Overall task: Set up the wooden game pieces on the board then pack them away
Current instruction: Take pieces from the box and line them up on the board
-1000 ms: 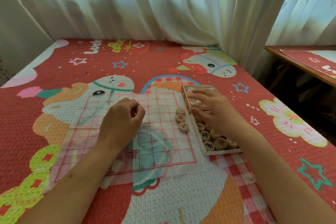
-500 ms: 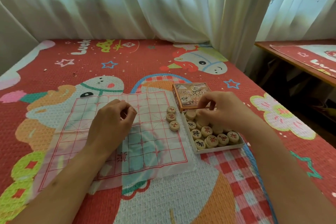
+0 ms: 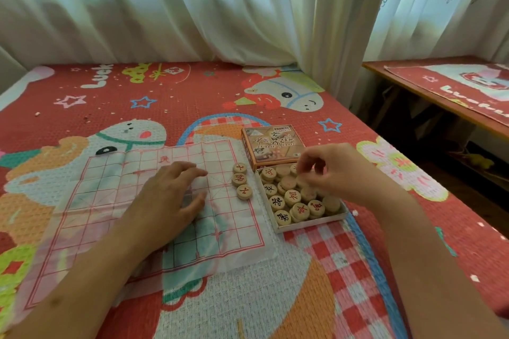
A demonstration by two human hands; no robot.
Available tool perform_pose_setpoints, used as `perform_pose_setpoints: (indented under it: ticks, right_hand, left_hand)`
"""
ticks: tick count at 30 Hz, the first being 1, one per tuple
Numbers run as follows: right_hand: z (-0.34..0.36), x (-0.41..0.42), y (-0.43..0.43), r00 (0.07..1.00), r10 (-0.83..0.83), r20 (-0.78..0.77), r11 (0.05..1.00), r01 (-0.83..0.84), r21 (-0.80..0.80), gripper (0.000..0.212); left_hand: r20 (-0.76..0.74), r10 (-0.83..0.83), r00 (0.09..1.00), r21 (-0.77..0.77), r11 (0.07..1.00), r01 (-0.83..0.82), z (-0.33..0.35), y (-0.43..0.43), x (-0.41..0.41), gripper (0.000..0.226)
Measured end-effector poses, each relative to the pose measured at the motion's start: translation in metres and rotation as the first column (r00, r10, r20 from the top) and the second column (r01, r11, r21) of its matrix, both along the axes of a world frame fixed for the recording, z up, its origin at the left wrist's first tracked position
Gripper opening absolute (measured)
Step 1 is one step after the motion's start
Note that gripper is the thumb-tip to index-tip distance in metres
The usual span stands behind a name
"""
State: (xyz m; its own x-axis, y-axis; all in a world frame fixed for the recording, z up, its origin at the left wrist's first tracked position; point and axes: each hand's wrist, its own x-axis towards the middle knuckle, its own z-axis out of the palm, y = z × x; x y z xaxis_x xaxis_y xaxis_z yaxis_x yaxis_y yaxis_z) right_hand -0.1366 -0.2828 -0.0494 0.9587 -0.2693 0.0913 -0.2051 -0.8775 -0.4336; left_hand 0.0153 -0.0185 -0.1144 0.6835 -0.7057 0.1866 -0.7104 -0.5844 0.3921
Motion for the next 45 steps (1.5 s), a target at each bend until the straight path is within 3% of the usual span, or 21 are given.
perform_pose_setpoints:
  ticks: [6, 10, 13, 22, 29, 34, 41, 45]
  right_hand:
    - [-0.011, -0.047, 0.010, 0.993, -0.088, 0.083, 0.995, 0.092, -0.038, 0.014]
    - [-0.015, -0.067, 0.007, 0.965, -0.218, 0.145, 0.973, 0.226, -0.042, 0.014]
    - [-0.018, -0.068, 0.015, 0.972, -0.195, 0.131, 0.978, 0.203, -0.048, 0.013]
    - [-0.017, -0.052, 0.030, 0.989, -0.114, 0.089, 0.991, 0.120, -0.065, 0.013]
    - [-0.023, -0.034, 0.045, 0.998, -0.058, 0.000, 0.993, 0.057, -0.100, 0.016]
    - [-0.012, -0.041, 0.043, 0.984, -0.125, 0.129, 0.984, 0.140, -0.113, 0.014]
    - [-0.020, -0.041, 0.037, 0.983, -0.177, -0.051, 0.981, 0.172, -0.090, 0.024]
    - [-0.010, -0.047, 0.035, 0.961, -0.210, 0.181, 0.969, 0.229, -0.090, 0.023]
  left_hand:
    - [-0.031, -0.018, 0.999, 0.269, 0.963, 0.026, -0.009, 0.000, 0.003, 0.072]
    - [-0.015, -0.034, 0.999, 0.300, 0.953, 0.037, -0.015, 0.001, 0.005, 0.093]
    - [-0.008, -0.043, 0.999, 0.298, 0.954, 0.044, -0.018, 0.002, 0.007, 0.108]
    - [-0.015, -0.038, 0.999, 0.298, 0.954, 0.041, -0.017, 0.001, 0.007, 0.108]
    - [-0.024, -0.024, 0.999, 0.313, 0.949, 0.030, -0.014, 0.000, 0.004, 0.076]
    - [-0.022, -0.021, 1.000, 0.317, 0.948, 0.026, -0.016, 0.000, 0.006, 0.070]
    - [-0.024, -0.020, 1.000, 0.312, 0.950, 0.027, -0.014, 0.000, 0.004, 0.076]
    - [-0.027, -0.024, 0.999, 0.311, 0.950, 0.031, -0.012, 0.000, 0.003, 0.093]
